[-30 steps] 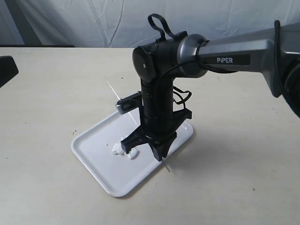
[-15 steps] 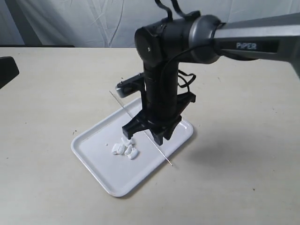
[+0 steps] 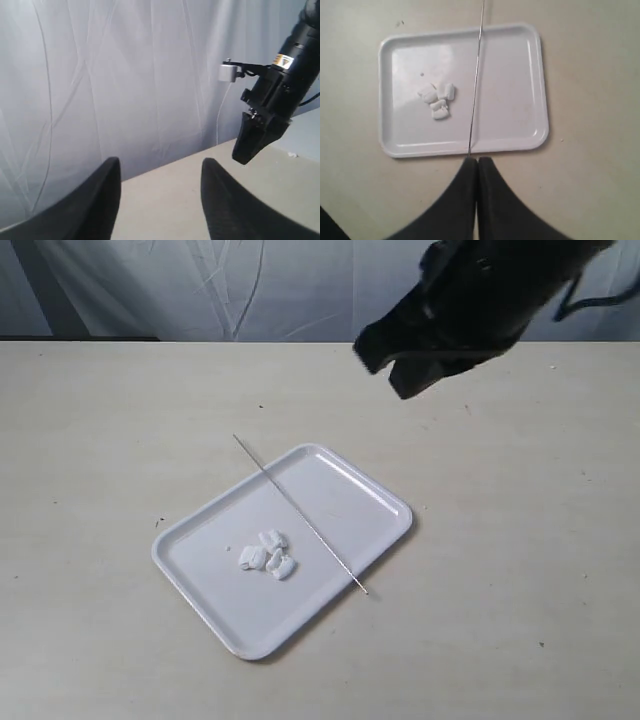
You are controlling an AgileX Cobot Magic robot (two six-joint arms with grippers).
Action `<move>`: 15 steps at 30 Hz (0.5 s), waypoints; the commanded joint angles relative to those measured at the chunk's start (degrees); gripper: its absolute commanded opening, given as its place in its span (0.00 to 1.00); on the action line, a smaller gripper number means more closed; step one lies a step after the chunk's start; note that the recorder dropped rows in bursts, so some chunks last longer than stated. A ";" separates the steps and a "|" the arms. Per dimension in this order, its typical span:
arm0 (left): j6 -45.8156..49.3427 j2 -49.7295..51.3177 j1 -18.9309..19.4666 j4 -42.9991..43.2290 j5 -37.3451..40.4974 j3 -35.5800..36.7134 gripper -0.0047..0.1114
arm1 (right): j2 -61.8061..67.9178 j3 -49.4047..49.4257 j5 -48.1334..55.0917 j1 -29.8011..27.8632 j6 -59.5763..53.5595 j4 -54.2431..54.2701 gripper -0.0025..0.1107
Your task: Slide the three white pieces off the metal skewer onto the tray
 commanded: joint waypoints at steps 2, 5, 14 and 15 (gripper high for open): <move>0.50 -9.23 0.25 -0.25 2.49 0.11 0.46 | -14.57 13.52 -8.20 -8.83 -13.94 11.33 0.02; 2.85 -14.40 0.25 -0.25 1.64 0.11 0.46 | -22.20 22.83 -12.75 -12.98 -21.68 18.84 0.02; 8.35 -14.66 0.25 -0.25 9.26 4.39 0.46 | -43.82 44.92 -23.39 -17.61 -32.61 28.80 0.02; 8.85 -14.66 0.25 -0.25 11.38 5.20 0.46 | -46.46 46.29 -24.66 -17.61 -32.61 28.80 0.02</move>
